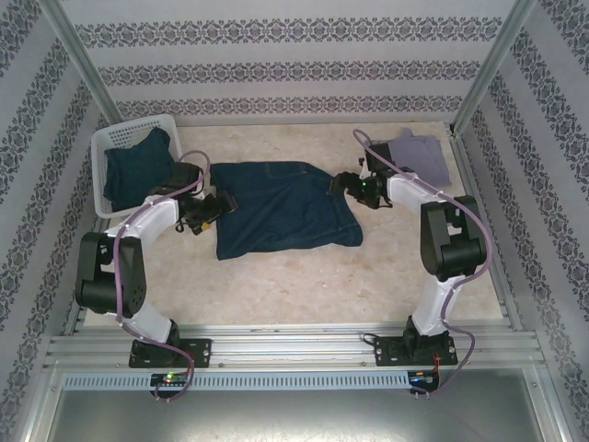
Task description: Fold and stack the skirts
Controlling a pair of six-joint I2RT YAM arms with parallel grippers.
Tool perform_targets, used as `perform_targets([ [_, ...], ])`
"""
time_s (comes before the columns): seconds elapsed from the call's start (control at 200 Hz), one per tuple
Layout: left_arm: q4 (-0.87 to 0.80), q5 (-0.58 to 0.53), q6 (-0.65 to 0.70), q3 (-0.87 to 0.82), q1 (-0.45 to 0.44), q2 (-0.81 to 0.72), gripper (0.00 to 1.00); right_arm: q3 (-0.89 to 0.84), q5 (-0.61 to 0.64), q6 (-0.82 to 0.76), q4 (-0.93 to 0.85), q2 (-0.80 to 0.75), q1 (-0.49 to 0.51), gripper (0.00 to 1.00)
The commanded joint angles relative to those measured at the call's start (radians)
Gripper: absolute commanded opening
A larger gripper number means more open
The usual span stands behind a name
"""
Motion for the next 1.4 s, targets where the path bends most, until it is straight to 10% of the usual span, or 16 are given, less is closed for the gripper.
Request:
perform_targets([
  [0.0,-0.11,-0.052,-0.002,-0.095,-0.01,-0.11,0.88,-0.111,0.0,0.0,-0.125,-0.12,-0.019,0.9],
  [0.405,0.114,0.245,-0.078,-0.333,-0.046,-0.227,0.73,-0.321,-0.255,-0.039,0.027,-0.167,-0.012,0.67],
  [0.495,0.153,0.248,-0.083,-0.301,-0.063,-0.184,0.54,-0.302,-0.269,-0.051,0.061,-0.157,-0.004,0.39],
  [0.605,0.087,0.175,-0.045,-0.222,-0.066,-0.199,0.0,-0.263,-0.196,-0.096,0.022,-0.24,-0.005,0.14],
  [0.974,-0.348,-0.004,0.116,0.391,0.082,-0.361,0.0,-0.161,-0.162,-0.279,0.116,-0.739,-0.068,0.0],
  [1.394,-0.339,0.041,0.186,0.832,0.095,-0.223,0.0,0.033,-0.097,-0.293,0.183,-0.787,-0.073,0.0],
])
